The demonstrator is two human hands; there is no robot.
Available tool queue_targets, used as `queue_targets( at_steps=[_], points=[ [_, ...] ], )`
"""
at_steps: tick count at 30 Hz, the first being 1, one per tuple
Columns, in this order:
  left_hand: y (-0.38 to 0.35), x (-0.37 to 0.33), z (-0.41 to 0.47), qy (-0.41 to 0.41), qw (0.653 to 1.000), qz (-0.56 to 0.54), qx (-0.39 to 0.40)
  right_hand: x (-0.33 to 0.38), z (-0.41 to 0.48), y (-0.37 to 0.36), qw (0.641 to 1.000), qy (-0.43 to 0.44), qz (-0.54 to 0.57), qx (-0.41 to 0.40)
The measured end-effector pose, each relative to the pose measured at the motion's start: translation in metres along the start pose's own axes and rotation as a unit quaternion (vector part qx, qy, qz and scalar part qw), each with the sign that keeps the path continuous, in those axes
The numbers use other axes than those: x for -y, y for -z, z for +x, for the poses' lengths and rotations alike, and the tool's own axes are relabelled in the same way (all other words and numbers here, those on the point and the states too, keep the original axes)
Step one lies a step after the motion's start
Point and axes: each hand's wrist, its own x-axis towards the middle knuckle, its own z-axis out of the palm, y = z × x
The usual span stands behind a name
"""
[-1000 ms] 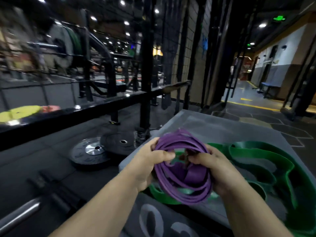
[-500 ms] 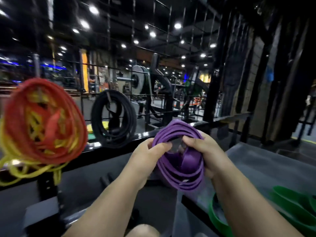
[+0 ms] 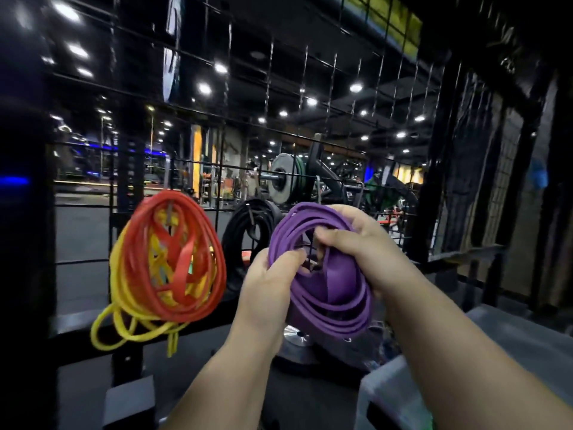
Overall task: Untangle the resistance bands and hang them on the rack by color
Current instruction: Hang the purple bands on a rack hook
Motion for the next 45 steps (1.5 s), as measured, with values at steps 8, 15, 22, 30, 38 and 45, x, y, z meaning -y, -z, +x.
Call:
queue_targets(
  at_steps=[8,15,22,30,38,45],
  points=[
    [-0.006,0.002,-0.016,0.099,0.991,-0.012,0.094,0.019,-0.005,0.018,0.995,-0.054,-0.067,0.043],
    [-0.007,-0.015,-0.007,0.016,0.999,0.001,0.033,0.029,0.005,0.012,0.996,-0.027,-0.083,0.021],
    [-0.009,-0.033,0.016,-0.077,0.990,-0.011,-0.116,0.037,0.045,-0.023,0.993,0.011,-0.119,0.017],
    [-0.008,-0.023,0.038,-0.088,0.975,0.025,-0.204,0.035,0.090,-0.049,0.966,-0.025,-0.255,0.019],
    [-0.002,-0.009,0.056,-0.079,0.971,0.060,-0.218,0.023,0.101,-0.048,0.951,-0.061,-0.304,0.012],
    [0.006,-0.002,0.056,-0.055,0.972,0.076,-0.213,0.022,0.095,-0.038,0.938,-0.063,-0.340,0.027]
  ],
)
